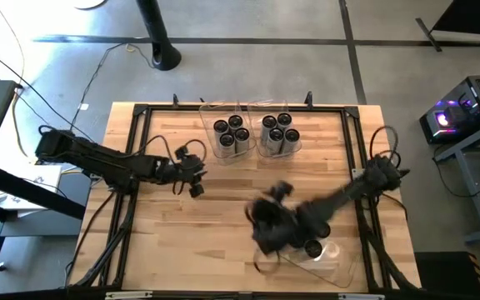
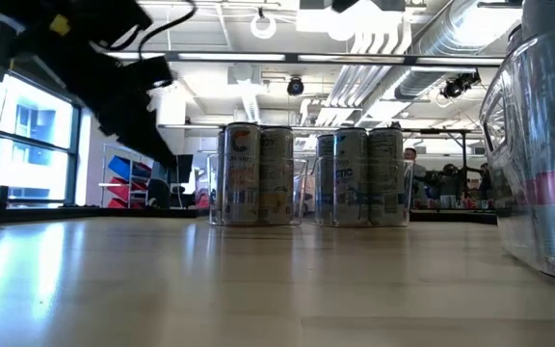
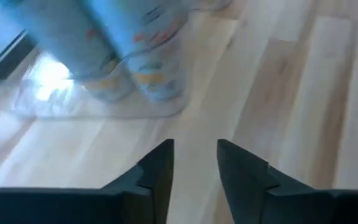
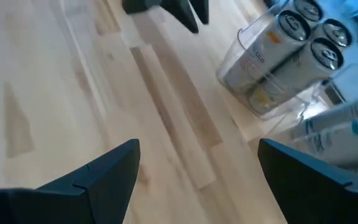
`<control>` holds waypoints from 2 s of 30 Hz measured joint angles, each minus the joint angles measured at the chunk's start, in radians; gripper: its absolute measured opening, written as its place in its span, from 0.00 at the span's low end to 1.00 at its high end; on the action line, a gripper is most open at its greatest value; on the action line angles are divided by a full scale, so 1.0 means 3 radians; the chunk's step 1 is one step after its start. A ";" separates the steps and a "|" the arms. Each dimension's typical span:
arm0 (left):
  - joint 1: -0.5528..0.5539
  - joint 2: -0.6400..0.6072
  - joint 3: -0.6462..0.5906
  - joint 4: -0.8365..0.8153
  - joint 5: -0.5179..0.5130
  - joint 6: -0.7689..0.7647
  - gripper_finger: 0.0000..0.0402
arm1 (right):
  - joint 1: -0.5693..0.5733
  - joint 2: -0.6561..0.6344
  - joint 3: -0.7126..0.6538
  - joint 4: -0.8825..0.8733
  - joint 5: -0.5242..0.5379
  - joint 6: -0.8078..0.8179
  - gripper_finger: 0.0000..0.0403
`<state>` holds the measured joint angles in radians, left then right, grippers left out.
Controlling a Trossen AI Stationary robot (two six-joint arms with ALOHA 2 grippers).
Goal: Sort soda cans
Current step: Adjust the transparent bins on the table
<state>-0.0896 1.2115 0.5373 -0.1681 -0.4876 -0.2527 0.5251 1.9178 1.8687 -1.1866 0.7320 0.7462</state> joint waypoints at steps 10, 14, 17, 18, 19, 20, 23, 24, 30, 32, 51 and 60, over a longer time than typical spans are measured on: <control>0.0685 -0.0684 -0.1248 0.2164 0.1009 -0.0112 0.02 | -0.1324 -0.0634 0.0000 0.0050 -0.0545 -0.1445 0.76; 0.1059 -0.0629 -0.1180 0.2175 0.0416 -0.0064 0.01 | -0.1955 -0.0956 0.0000 0.0076 -0.0543 -0.1710 0.61; 0.1459 -0.0491 -0.1048 0.2178 0.0465 0.0060 0.00 | -0.2475 -0.1086 0.0001 0.0043 -0.0488 -0.1735 0.45; 0.1594 -0.0441 -0.1010 0.2178 0.0565 0.0062 0.00 | -0.2657 -0.1091 0.0001 0.0016 -0.0539 -0.1735 0.39; 0.1724 -0.0373 -0.0971 0.2180 0.0688 0.0062 0.00 | -0.2846 -0.1090 0.0001 -0.0037 -0.0650 -0.1731 0.33; 0.1840 -0.0306 -0.0941 0.2179 0.0812 0.0062 0.00 | -0.3033 -0.1079 -0.0002 -0.0109 -0.0773 -0.1735 0.28; 0.2132 -0.0077 -0.0878 0.2177 0.1037 0.0034 0.00 | -0.3528 -0.1047 -0.0157 -0.0129 -0.1048 -0.1911 0.12; 0.2207 -0.0003 -0.0866 0.2172 0.1095 0.0029 0.00 | -0.3673 -0.1044 -0.0240 -0.0120 -0.1087 -0.1993 0.08; 0.2485 0.0464 -0.0830 0.2329 0.1320 -0.0113 0.00 | -0.4527 -0.1064 -0.0800 0.0457 -0.1970 -0.2139 0.03; 0.2528 0.0604 -0.0828 0.2498 0.1350 -0.0150 0.00 | -0.4704 -0.1063 -0.1068 0.0714 -0.2341 -0.2111 0.01; 0.2939 0.1659 0.0284 0.2507 0.1914 0.0300 0.00 | -0.4816 -0.1062 -0.1799 0.0841 -0.2972 -0.2230 0.00; 0.2973 0.1306 0.0265 0.2097 0.2041 0.0428 0.00 | -0.4761 -0.1110 -0.1809 0.0527 -0.2915 -0.2255 0.00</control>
<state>0.8024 1.6034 0.6169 0.4610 0.1248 -0.1243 -0.9033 1.5849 1.3258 -1.0286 -0.1424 0.0697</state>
